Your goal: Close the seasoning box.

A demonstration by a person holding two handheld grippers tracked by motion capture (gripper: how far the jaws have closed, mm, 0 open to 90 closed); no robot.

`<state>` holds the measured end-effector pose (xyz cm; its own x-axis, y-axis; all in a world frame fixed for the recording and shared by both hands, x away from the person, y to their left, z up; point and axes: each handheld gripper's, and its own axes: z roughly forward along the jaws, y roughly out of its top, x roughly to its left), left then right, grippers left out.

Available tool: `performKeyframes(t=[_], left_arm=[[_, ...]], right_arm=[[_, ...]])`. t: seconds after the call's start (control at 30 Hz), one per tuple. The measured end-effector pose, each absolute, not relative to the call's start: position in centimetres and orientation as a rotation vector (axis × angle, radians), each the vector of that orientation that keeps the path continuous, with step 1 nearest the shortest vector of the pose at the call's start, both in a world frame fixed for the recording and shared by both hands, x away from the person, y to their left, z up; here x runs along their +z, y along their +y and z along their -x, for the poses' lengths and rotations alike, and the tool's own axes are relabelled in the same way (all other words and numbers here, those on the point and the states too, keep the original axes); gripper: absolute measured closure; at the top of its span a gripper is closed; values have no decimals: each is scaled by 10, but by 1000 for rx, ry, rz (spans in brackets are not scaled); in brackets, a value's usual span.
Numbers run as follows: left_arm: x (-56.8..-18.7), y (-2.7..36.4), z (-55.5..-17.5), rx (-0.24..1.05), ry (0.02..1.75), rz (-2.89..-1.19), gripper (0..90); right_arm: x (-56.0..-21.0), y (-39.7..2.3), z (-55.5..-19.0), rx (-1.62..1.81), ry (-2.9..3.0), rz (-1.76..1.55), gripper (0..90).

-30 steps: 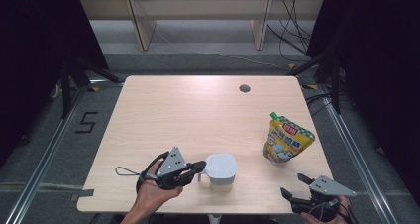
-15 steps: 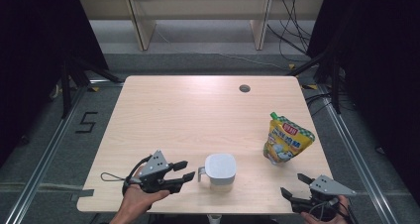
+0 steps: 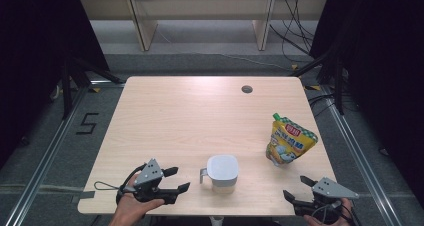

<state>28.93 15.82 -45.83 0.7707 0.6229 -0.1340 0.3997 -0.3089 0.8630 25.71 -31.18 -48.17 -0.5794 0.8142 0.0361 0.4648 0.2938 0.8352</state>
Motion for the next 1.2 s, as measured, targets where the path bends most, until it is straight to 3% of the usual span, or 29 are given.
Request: performKeyframes(t=[0.67,1.2], left_arm=[[-474,162,-278,306,820,-1984,278],[-486,153,-260,326,796,-2093,177]], right_arm=[[-481,-314,-256,1212,2165,-1165,220],[-483,-312,-247,1185,2211,-1156,183]])
